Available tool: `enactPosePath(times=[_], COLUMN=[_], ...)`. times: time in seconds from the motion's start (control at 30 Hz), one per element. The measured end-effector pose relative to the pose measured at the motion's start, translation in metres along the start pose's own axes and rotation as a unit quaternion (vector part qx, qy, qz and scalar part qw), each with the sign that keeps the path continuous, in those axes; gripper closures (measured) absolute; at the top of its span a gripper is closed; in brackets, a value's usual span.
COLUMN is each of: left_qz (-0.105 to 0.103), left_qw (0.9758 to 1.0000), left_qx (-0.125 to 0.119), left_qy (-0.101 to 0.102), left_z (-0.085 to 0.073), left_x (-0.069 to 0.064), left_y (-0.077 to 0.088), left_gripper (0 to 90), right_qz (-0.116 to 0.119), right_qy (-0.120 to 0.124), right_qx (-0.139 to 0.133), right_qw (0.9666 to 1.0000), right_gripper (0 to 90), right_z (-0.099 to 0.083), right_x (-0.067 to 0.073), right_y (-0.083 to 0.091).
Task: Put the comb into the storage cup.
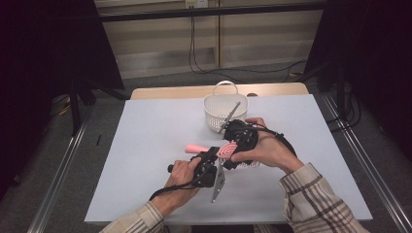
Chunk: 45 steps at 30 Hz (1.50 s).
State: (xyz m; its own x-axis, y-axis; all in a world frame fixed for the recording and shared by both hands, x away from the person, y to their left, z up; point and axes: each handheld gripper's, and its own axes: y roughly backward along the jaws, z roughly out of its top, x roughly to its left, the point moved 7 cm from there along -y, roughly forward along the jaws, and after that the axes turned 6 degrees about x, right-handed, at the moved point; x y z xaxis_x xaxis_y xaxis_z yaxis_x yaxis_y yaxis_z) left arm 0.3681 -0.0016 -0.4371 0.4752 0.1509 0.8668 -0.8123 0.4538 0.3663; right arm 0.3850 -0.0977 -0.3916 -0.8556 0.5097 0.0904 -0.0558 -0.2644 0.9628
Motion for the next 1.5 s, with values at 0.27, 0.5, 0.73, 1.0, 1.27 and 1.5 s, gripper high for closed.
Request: enactPosePath(times=[0.27,0.5,0.73,1.0,1.27,1.5], left_qz=[-0.004,-0.006,-0.013,-0.028,-0.041,-0.048], left_qw=[0.9999,0.9997,0.9987,0.9962,0.9894,0.984], left_qx=[0.012,0.018,0.022,0.025,0.007,0.002], left_qy=[0.002,0.015,0.043,0.079,0.14,0.172], left_z=[-0.005,-0.012,-0.022,-0.036,-0.045,-0.052], left_x=[0.002,0.007,0.013,0.016,0.026,0.031], left_y=[-0.002,-0.005,-0.006,-0.007,-0.003,-0.002], left_gripper=[80.7,80.7,80.7,80.8,80.8,80.8], right_qz=[0.005,-0.005,-0.015,-0.021,-0.033,-0.04], right_qy=[-0.006,-0.019,-0.032,-0.039,-0.038,-0.044], right_qx=[-0.026,-0.06,-0.088,-0.113,-0.152,-0.187], right_qw=[0.9996,0.998,0.9955,0.9927,0.9871,0.9806], right_gripper=[5.6,5.2,5.4,5.6,5.9,7.1], right_z=[-0.007,-0.016,-0.026,-0.032,-0.032,-0.035], right_x=[-0.004,-0.012,-0.017,-0.018,-0.015,-0.016], right_y=[0.007,0.017,0.023,0.025,0.023,0.015])
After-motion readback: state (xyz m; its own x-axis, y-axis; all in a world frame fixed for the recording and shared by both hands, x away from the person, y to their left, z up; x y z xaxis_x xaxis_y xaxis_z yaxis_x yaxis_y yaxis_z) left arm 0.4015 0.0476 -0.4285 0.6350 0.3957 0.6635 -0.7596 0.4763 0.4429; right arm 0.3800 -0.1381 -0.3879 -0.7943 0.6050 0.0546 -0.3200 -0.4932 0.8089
